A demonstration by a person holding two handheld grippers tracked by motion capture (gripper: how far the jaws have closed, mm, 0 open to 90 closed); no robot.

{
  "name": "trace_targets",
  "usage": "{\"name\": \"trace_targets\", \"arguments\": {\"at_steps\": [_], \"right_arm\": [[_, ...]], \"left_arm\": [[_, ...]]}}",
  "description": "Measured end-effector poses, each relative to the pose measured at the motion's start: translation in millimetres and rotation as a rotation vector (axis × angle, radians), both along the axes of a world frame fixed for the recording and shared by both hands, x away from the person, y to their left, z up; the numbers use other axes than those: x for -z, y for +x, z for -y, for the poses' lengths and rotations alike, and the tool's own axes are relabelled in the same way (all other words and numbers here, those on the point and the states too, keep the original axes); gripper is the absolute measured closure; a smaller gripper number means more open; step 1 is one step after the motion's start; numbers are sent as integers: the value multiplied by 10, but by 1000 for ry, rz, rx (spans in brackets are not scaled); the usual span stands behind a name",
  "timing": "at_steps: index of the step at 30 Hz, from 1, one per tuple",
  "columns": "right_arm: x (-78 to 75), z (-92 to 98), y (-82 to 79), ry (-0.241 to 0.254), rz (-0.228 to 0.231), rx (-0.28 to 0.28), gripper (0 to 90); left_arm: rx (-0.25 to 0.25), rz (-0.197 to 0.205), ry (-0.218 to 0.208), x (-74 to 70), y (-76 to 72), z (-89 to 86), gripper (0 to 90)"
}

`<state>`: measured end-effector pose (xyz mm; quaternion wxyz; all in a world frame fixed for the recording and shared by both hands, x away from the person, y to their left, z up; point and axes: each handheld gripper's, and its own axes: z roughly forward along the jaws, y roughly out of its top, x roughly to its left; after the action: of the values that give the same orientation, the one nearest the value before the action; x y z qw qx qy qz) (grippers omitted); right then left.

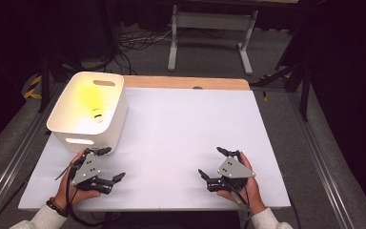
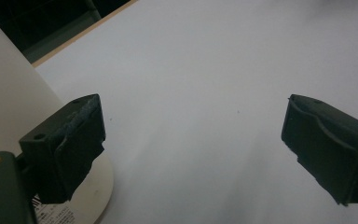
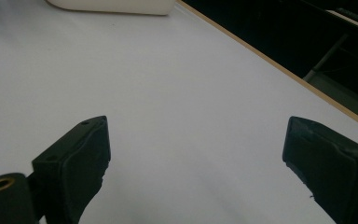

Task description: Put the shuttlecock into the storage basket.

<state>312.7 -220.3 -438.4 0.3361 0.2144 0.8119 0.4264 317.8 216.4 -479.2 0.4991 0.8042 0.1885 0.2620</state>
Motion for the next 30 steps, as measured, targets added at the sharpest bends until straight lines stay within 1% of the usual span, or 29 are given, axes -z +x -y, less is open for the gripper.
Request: {"name": "trace_targets", "arguments": {"at_steps": [3, 5, 9, 14, 17, 21, 23, 26, 28, 30], "right_arm": [[-4, 9, 4, 7, 0, -5, 75], [-6, 14, 6, 21, -5, -11, 73], [-12, 15, 7, 27, -2, -10, 68], [-12, -5, -8, 23, 2, -23, 62], [-14, -35, -11, 13, 0, -20, 62], [-8, -61, -16, 8, -1, -25, 62], [-4, -74, -15, 2, 0, -25, 62], [1, -82, -9, 2, -1, -26, 62], [3, -78, -5, 4, -3, -26, 62], [5, -71, -4, 7, -3, -25, 62]], "left_arm": [[7, 14, -10, -15, -19, -4, 67], [10, 10, -17, -21, -19, -20, 66], [8, 7, -19, -19, -24, -22, 62], [7, 13, -23, -18, -29, -15, 47], [11, 15, -13, -12, -33, -17, 49], [14, 29, -33, -26, -53, -41, 52], [16, 27, -40, -31, -59, -46, 52], [21, 25, -41, -29, -57, -46, 51], [13, 28, -34, -28, -51, -44, 52], [17, 26, -38, -27, -50, -43, 53]]}}
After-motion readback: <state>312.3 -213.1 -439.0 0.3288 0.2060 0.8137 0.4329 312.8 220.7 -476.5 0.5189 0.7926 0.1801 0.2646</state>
